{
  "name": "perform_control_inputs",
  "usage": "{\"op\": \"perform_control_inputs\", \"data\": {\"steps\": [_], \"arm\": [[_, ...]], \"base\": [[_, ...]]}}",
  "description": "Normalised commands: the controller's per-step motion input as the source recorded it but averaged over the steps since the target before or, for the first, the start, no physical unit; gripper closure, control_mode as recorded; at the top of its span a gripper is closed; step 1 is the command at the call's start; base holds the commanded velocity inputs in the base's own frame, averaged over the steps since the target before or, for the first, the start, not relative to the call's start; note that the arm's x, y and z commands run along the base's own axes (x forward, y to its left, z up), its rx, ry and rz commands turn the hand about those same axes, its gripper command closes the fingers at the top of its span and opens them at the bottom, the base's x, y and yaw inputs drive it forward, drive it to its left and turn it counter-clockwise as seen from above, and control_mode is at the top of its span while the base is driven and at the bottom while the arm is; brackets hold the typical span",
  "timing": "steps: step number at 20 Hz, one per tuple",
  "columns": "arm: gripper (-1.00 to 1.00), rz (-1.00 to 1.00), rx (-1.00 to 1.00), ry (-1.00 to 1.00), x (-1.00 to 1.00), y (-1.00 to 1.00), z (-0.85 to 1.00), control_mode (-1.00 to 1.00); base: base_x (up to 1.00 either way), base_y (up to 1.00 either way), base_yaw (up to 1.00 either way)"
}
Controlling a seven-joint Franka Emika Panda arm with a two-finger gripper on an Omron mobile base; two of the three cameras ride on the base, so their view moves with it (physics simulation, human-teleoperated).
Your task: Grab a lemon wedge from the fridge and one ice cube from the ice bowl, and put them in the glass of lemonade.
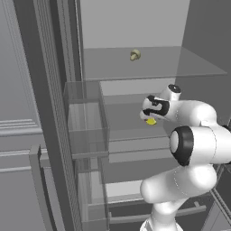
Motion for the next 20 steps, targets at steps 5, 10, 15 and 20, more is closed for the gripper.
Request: {"op": "perform_control_inputs", "data": {"steps": [5, 10, 15, 20], "arm": [[-1.0, 0.01, 0.0, 0.0, -0.08, 0.02, 0.0, -1.0], [-1.0, 0.07, 0.0, 0.0, 0.41, 0.0, -0.05, -1.0], [-1.0, 0.11, 0.0, 0.06, 0.13, 0.0, -0.09, -1.0], [-1.0, 0.09, 0.0, 0.09, 0.0, 0.0, -0.28, -1.0]], "base": [[0.0, 0.0, 0.0], [0.0, 0.0, 0.0], [0.0, 0.0, 0.0], [0.0, 0.0, 0.0]]}}
